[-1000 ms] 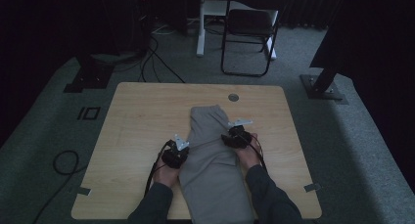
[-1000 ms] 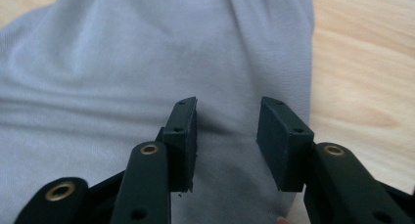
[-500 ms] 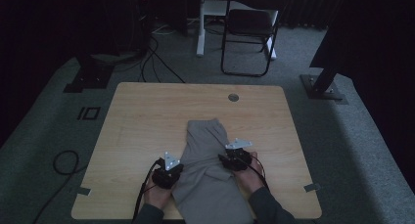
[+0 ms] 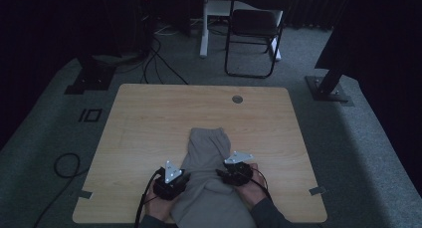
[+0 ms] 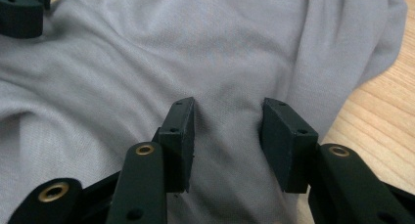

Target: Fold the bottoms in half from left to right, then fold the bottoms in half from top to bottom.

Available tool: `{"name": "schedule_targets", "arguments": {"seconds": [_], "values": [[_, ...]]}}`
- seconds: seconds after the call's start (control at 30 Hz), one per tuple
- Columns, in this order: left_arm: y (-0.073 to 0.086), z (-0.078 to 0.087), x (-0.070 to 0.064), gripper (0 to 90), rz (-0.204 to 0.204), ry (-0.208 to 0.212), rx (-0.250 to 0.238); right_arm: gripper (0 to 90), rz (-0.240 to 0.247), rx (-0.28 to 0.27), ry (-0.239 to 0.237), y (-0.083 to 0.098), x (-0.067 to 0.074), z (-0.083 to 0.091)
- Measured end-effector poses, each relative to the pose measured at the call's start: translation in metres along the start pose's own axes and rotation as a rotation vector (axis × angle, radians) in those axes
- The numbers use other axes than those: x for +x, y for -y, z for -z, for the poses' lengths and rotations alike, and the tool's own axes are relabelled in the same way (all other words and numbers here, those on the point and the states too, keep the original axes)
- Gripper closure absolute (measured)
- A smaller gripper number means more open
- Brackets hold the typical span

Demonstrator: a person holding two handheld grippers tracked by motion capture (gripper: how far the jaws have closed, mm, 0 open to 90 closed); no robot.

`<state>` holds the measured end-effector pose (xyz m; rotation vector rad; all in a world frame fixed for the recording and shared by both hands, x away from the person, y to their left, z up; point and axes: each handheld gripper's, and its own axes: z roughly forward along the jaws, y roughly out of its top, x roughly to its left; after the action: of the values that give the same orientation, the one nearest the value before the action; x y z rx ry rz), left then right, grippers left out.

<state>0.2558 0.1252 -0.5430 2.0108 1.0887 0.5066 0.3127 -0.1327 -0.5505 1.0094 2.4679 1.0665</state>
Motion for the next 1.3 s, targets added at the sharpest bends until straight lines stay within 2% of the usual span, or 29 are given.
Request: {"name": "schedule_targets", "arguments": {"seconds": [0.13, 0.27, 0.33, 0.53, 0.63, 0.7, 0.83, 0.9, 0.97, 1.0, 1.07, 1.1, 1.13, 1.2, 1.27, 1.3], "values": [[0.002, -0.002, 0.007, 66.8, 0.038, -0.001, 0.008, 55.0, -0.008, -0.019, 0.014, -0.001, -0.004, 0.003], [0.0, 0.0, 0.009, 63.5, 0.04, -0.006, -0.002, 52.9, -0.04, -0.066, 0.03, -0.005, -0.013, 0.012], [0.0, 0.0, 0.009, 63.3, 0.04, -0.006, -0.002, 52.9, -0.045, -0.071, 0.033, -0.006, -0.014, 0.013], [-0.026, -0.011, 0.024, 59.2, 0.026, -0.005, -0.01, 48.9, -0.05, -0.089, 0.103, -0.028, -0.035, 0.014], [-0.045, -0.025, 0.035, 57.0, 0.032, 0.002, -0.011, 48.7, -0.101, -0.081, 0.124, -0.041, -0.051, 0.007], [-0.056, -0.04, 0.042, 54.2, 0.042, 0.02, 0.027, 51.5, -0.138, -0.073, 0.124, -0.049, -0.06, 0.0], [-0.068, -0.068, 0.048, 52.6, 0.042, 0.015, 0.073, 50.0, -0.187, -0.047, 0.113, -0.058, -0.072, -0.017], [-0.072, -0.079, 0.049, 51.8, 0.036, -0.006, 0.085, 47.5, -0.197, -0.03, 0.101, -0.06, -0.074, -0.025], [-0.074, -0.089, 0.052, 51.7, 0.052, -0.027, 0.095, 44.3, -0.201, -0.011, 0.094, -0.062, -0.075, -0.034], [-0.074, -0.089, 0.052, 51.1, 0.052, -0.027, 0.095, 44.3, -0.201, -0.011, 0.094, -0.062, -0.075, -0.034], [-0.075, -0.097, 0.055, 50.8, 0.081, -0.037, 0.11, 40.2, -0.193, 0.022, 0.131, -0.064, -0.077, -0.046], [-0.075, -0.097, 0.055, 50.8, 0.081, -0.037, 0.11, 40.2, -0.193, 0.022, 0.131, -0.064, -0.077, -0.046], [-0.076, -0.105, 0.057, 50.7, 0.081, -0.044, 0.122, 40.6, -0.208, 0.056, 0.157, -0.066, -0.083, -0.058], [-0.077, -0.107, 0.057, 49.8, 0.076, -0.053, 0.122, 42.8, -0.2, 0.062, 0.177, -0.068, -0.085, -0.06], [-0.081, -0.111, 0.058, 52.0, 0.065, -0.062, 0.127, 55.4, -0.171, 0.067, 0.185, -0.07, -0.085, -0.061], [-0.083, -0.112, 0.059, 56.0, 0.07, -0.05, 0.131, 61.9, -0.164, 0.066, 0.175, -0.071, -0.085, -0.062]]}}
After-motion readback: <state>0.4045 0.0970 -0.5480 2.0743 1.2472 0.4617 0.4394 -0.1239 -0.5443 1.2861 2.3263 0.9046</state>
